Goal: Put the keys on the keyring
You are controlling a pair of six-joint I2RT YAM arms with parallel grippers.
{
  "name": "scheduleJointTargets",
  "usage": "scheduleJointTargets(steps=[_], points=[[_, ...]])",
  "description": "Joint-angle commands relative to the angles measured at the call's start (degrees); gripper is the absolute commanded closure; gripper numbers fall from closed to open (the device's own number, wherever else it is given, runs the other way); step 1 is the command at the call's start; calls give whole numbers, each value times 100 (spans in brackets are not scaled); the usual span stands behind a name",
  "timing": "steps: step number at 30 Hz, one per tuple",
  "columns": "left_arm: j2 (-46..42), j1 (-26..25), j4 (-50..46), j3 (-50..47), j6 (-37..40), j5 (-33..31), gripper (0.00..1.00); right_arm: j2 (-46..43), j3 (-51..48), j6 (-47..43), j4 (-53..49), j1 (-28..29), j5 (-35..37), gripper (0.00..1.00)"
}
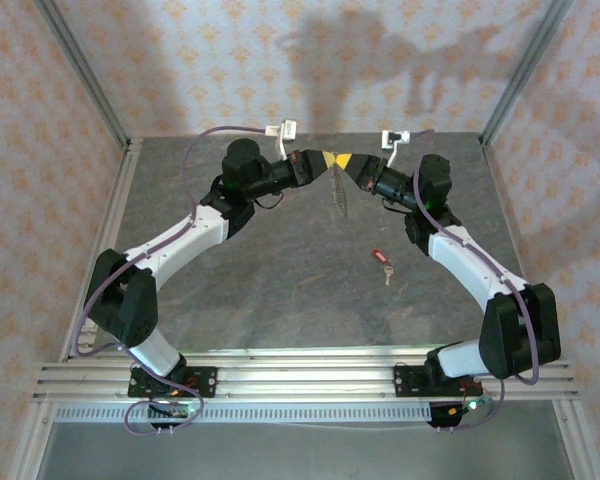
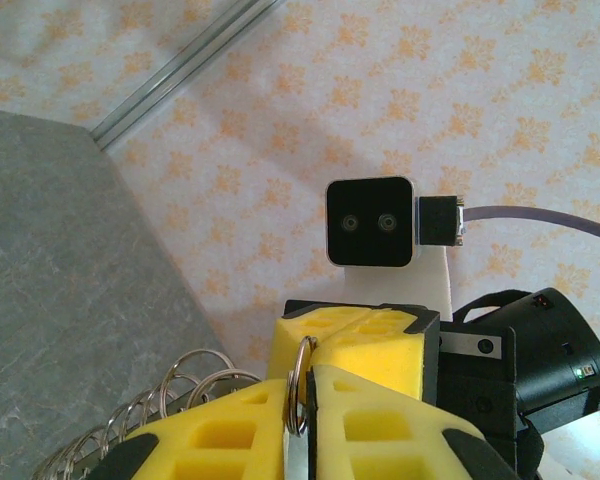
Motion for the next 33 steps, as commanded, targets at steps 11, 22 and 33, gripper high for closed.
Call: scheduleJointTargets(steps=[11, 22, 33], points=[[-28, -132, -22, 134, 426, 330, 100, -77, 110, -117, 195, 49, 5, 100], [-193, -120, -293, -14, 1258, 206, 100, -1071, -101, -757, -1298, -305, 1124, 53], [-810, -99, -491, -539, 2243, -353, 100, -2141, -306, -1008, -3826, -699, 2793, 24]])
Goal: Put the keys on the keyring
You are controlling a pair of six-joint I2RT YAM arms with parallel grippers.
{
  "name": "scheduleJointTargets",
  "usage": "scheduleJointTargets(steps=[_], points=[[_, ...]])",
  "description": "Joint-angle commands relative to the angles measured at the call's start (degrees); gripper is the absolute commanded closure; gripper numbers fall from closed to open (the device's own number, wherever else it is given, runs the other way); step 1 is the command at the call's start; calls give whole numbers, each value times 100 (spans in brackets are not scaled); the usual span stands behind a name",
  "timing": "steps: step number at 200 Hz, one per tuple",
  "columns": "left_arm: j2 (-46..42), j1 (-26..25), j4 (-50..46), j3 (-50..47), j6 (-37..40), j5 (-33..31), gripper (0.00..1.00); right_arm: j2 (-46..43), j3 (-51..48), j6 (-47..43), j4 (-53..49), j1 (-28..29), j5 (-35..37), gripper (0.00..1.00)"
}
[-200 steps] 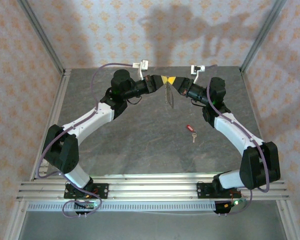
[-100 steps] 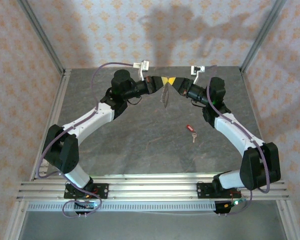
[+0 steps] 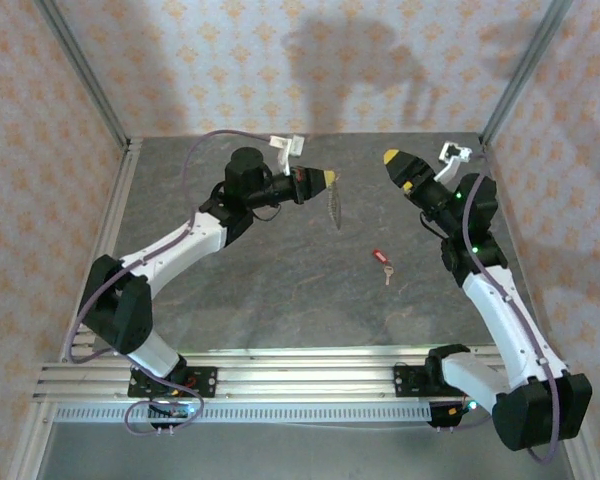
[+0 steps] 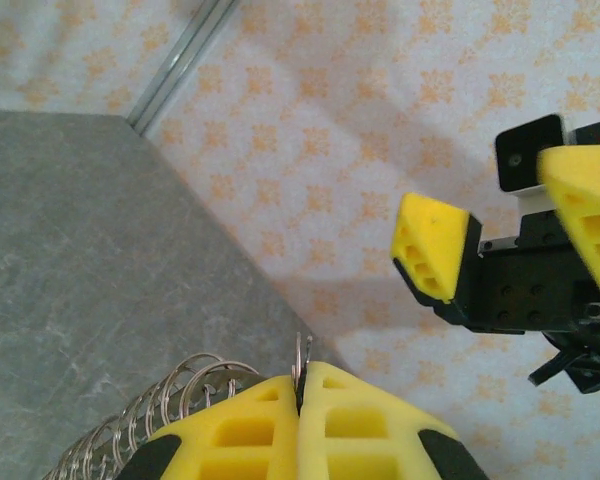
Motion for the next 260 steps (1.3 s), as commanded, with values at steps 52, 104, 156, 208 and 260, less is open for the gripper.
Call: scheduleJointTargets(steps=[52, 104, 156, 208, 260], points=[[-1195, -3, 333, -969, 1135, -1415, 100, 314, -149, -382, -2589, -17, 1730, 0], [-1089, -4, 407, -1056, 584, -1452, 100, 1005, -413, -557, -3124, -15, 1742, 12], [-991, -30, 754, -1147, 331, -1364, 100, 1878, -574, -554, -3676, 45, 1968, 47], [-969, -66, 877, -1172, 334, -1221, 100, 2389, -782, -719, -3415, 225, 2100, 48], [-1048, -65, 669, -1114, 438, -1092, 100, 2688, -908, -871, -3074, 302, 2088, 51]])
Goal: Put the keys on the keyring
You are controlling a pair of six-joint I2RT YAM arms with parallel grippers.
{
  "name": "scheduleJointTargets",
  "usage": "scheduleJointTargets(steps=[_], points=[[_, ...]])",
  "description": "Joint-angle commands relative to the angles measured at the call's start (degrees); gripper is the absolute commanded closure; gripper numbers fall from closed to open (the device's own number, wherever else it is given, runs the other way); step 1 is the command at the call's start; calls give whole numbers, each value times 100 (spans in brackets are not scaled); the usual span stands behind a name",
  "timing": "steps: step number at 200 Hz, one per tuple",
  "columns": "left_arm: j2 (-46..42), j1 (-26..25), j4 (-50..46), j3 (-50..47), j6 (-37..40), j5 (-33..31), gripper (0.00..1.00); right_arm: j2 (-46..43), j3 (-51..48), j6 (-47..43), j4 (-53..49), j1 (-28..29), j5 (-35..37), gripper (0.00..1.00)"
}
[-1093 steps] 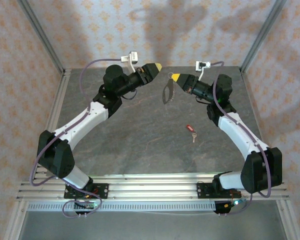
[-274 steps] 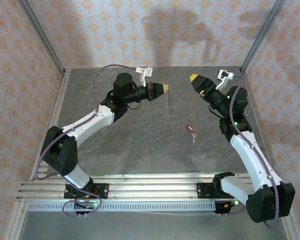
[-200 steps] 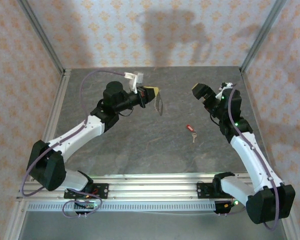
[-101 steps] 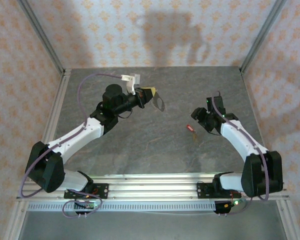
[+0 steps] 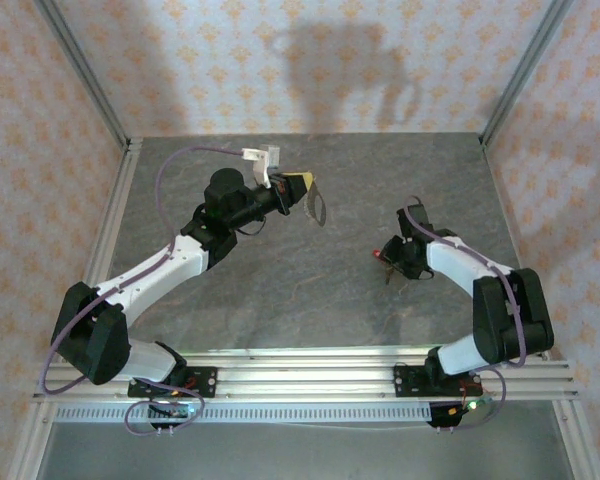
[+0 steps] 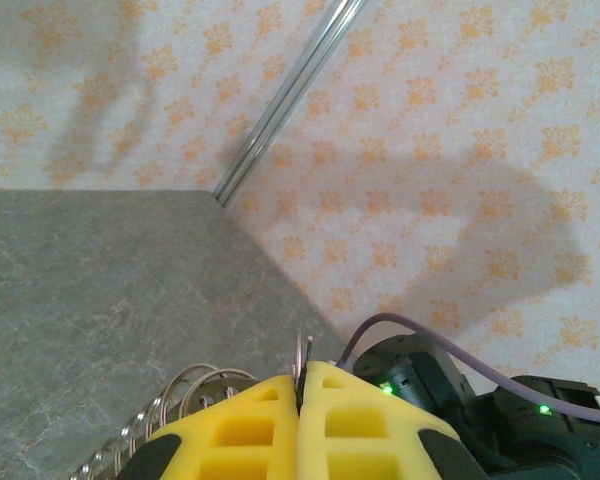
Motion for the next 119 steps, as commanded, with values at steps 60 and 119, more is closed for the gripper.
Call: scheduleJointTargets(steps=[60, 119], points=[[-6, -50, 203, 49, 97, 281, 100, 89, -247, -207, 781, 95, -182, 53], [-28, -51, 279, -6, 53, 264, 100, 138, -255, -197, 951, 151, -517, 68]])
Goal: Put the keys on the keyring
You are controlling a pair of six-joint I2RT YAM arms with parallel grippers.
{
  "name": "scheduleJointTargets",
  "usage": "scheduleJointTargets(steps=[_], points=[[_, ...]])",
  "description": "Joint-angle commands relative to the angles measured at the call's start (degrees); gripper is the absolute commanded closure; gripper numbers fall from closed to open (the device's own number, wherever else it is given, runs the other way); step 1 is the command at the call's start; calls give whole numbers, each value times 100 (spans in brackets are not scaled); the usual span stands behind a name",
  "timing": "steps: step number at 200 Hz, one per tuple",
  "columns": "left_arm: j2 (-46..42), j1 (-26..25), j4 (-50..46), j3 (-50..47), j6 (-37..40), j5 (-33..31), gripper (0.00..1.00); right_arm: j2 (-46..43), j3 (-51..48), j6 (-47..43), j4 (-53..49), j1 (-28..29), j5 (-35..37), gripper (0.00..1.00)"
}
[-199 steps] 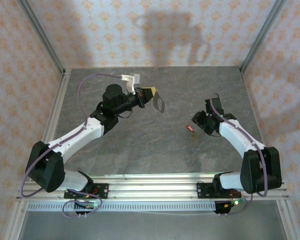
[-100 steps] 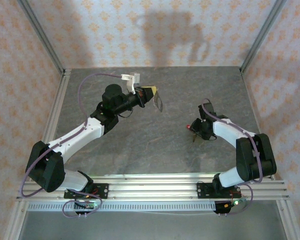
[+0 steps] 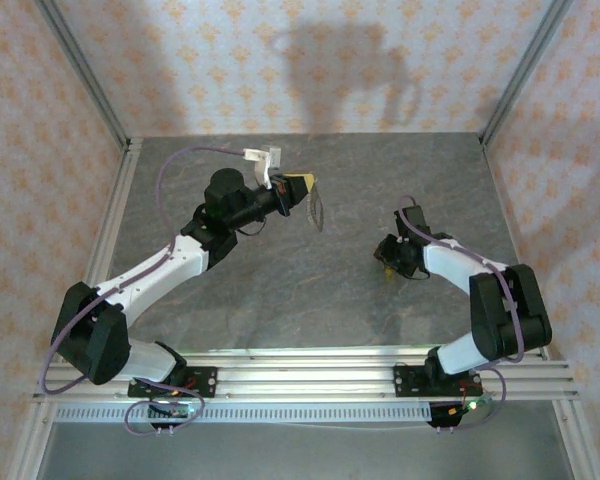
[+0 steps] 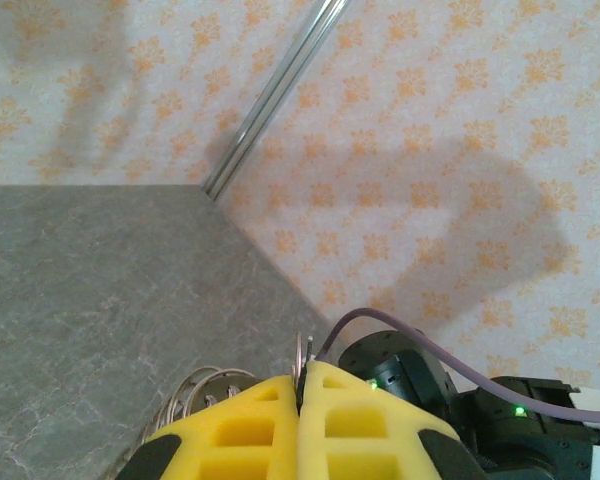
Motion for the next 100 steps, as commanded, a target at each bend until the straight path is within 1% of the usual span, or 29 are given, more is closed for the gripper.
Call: scheduleJointTargets(steps=[1, 33, 43, 53, 61, 78, 100], points=[[-25, -47, 278, -7, 32, 133, 100, 35, -67, -50, 165, 58, -165, 68], [-40, -47, 296, -16, 23, 137, 100, -93, -108, -4, 212, 97, -321, 78], [-33, -43, 304, -16, 17, 133, 100, -144, -106, 7, 199, 119, -370, 78], [-31, -42, 307, -8, 8, 128, 100, -238, -121, 49, 148, 132, -273, 77], [-19, -41, 311, -3, 1, 141, 100, -341, -142, 95, 81, 133, -112, 74], [-12, -41, 324, 3, -10, 150, 100, -494, -141, 158, -108, 133, 287, 63], [13, -41, 295, 10, -23, 150, 100, -472, -82, 106, -301, 125, 683, 53]])
